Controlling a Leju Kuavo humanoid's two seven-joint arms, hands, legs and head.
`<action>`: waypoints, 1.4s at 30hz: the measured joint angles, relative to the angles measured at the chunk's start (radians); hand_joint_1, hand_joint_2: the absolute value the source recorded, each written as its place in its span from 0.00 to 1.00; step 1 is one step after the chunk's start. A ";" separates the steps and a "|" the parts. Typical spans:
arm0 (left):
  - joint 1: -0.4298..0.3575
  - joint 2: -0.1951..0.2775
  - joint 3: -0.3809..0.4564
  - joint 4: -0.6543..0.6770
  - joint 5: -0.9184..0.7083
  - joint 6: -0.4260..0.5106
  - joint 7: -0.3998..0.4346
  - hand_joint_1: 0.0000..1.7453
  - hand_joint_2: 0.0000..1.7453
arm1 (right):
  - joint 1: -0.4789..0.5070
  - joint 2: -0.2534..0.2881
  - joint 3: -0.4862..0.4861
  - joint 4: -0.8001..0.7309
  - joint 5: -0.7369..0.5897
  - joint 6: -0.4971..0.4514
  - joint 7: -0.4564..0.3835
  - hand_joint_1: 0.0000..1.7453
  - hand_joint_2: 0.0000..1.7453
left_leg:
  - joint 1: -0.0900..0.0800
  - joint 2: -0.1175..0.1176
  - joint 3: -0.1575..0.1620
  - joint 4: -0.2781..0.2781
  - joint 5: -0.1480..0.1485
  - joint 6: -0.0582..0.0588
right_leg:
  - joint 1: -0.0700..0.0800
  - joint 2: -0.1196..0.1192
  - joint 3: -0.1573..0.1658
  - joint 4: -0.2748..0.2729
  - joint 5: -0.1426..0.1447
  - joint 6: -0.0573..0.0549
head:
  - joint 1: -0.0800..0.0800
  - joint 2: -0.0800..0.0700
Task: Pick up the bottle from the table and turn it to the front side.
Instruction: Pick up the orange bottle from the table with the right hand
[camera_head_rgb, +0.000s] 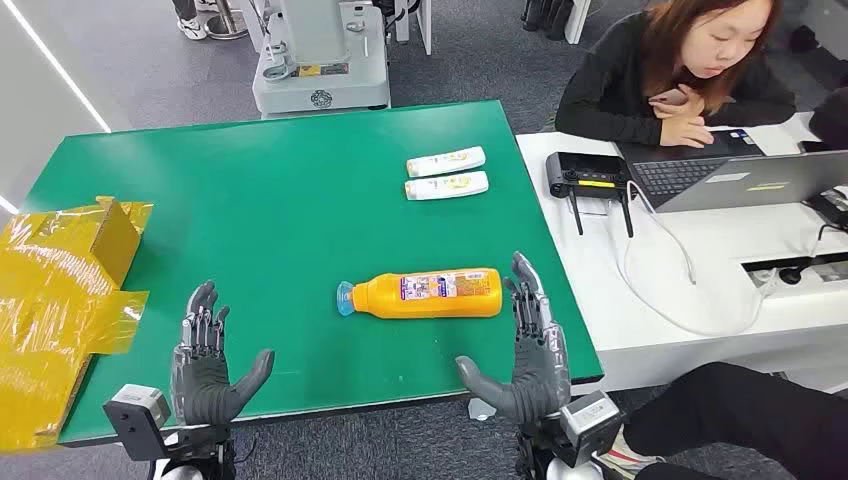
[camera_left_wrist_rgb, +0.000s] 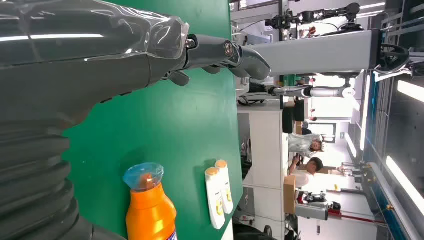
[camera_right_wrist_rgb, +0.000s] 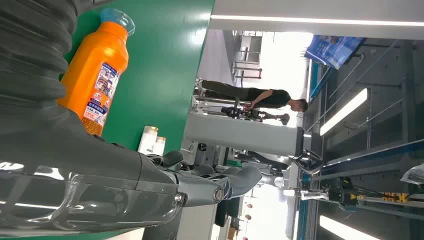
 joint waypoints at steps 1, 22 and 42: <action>0.000 0.000 0.000 0.000 0.000 0.000 0.000 0.00 1.00 | 0.000 0.000 0.000 0.000 0.000 0.000 0.000 0.00 1.00 | 0.000 0.000 0.000 0.000 0.000 0.000 | 0.000 0.000 0.000 0.000 0.000 0.000 | 0.000 0.000; -0.001 0.021 0.006 0.000 0.016 0.000 -0.003 0.00 1.00 | -0.004 0.000 0.009 0.010 0.005 -0.034 0.010 0.00 1.00 | 0.000 0.000 0.000 0.000 0.000 0.000 | 0.000 0.000 0.000 0.000 0.000 0.001 | 0.000 0.000; -0.015 0.015 0.004 0.013 -0.042 0.010 0.006 0.00 1.00 | -0.054 -0.054 -0.019 0.046 0.494 -0.213 0.191 0.00 1.00 | -0.001 0.000 0.000 0.000 0.000 0.000 | -0.001 0.000 0.000 0.000 0.000 0.001 | 0.000 0.000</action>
